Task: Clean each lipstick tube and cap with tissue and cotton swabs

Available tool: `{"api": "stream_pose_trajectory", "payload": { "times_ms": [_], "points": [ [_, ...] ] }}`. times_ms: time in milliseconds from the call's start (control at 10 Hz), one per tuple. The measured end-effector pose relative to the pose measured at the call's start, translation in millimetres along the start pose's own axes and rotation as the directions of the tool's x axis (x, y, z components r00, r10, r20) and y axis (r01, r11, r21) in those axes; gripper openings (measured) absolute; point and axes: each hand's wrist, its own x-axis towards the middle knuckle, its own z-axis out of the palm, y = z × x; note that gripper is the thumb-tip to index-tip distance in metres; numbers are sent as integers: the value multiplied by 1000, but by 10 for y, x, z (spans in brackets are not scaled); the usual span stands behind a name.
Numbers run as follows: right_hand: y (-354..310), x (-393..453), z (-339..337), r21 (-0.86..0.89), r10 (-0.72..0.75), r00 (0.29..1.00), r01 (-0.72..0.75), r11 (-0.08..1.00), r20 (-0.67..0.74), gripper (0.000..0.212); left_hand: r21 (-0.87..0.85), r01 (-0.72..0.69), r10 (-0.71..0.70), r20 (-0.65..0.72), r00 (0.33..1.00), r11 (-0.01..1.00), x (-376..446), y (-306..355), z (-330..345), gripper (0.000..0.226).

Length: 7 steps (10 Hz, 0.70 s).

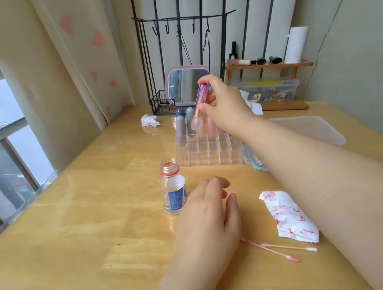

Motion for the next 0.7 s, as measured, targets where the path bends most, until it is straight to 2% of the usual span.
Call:
{"api": "stream_pose_trajectory", "payload": {
  "times_ms": [100,300,400,500,600,700],
  "points": [
    [11,40,134,-17,6,1000,-6,1000,22,46,-54,49,-48,21,999,997,3,20,-30,32],
    [78,54,263,-153,3,996,10,988,84,41,-156,221,-219,29,975,963,24,-9,-43,13],
    [146,48,305,-180,22,998,-10,984,63,42,-205,259,-260,25,965,944,44,10,-59,11],
    [164,19,310,-235,25,995,-2,972,95,52,-193,274,-273,30,961,942,46,5,-63,10],
    [160,-3,289,-333,-15,985,72,940,170,64,-182,268,-268,26,963,946,37,-6,-40,9],
    [94,-102,161,-224,36,987,0,975,158,72,-159,277,-272,56,961,948,8,60,-77,11]
  ]
}}
